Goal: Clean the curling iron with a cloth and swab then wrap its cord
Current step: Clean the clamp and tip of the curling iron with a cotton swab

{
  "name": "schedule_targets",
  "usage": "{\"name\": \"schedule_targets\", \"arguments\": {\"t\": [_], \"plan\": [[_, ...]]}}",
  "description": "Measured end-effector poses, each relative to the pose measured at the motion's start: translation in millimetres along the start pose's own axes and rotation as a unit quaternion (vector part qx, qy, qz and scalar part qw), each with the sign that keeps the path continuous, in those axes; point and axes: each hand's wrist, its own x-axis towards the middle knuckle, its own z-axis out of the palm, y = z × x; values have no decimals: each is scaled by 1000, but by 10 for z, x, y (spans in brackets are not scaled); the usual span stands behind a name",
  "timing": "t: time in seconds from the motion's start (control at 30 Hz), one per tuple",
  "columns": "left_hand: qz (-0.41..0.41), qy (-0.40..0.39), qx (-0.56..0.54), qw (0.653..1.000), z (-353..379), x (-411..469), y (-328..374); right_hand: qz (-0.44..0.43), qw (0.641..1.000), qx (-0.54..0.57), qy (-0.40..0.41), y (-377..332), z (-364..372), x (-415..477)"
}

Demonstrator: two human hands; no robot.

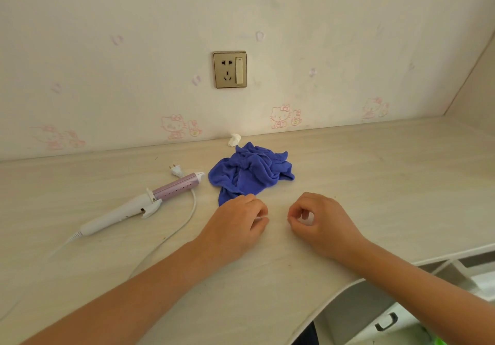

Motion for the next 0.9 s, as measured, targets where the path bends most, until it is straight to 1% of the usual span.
{"name": "schedule_targets", "arguments": {"t": [0.1,0.17,0.23,0.3,0.37,0.53,0.7,0.8,0.9], "plan": [[1,-3,-44,999,-98,-51,12,-41,998,24,32,-101,-20,-27],[20,28,-30,999,-192,-115,39,-56,997,51,30,-208,-54,-25],[32,63,-3,997,-305,-194,56,-69,995,72,6,-319,-82,-3],[50,90,30,994,-390,-274,53,-87,994,63,-25,-416,-71,21],[49,99,45,993,-445,-355,46,-93,994,44,-48,-506,-40,52],[-3,75,5,997,-507,-533,10,-97,992,26,-74,-621,53,131],[-69,66,0,995,-497,-534,-37,-110,990,-3,-86,-703,160,182],[-90,46,38,994,-495,-505,-60,-96,990,-33,-99,-727,215,235],[-110,20,129,985,-475,-413,-46,-52,992,-44,-103,-793,303,284]]}}
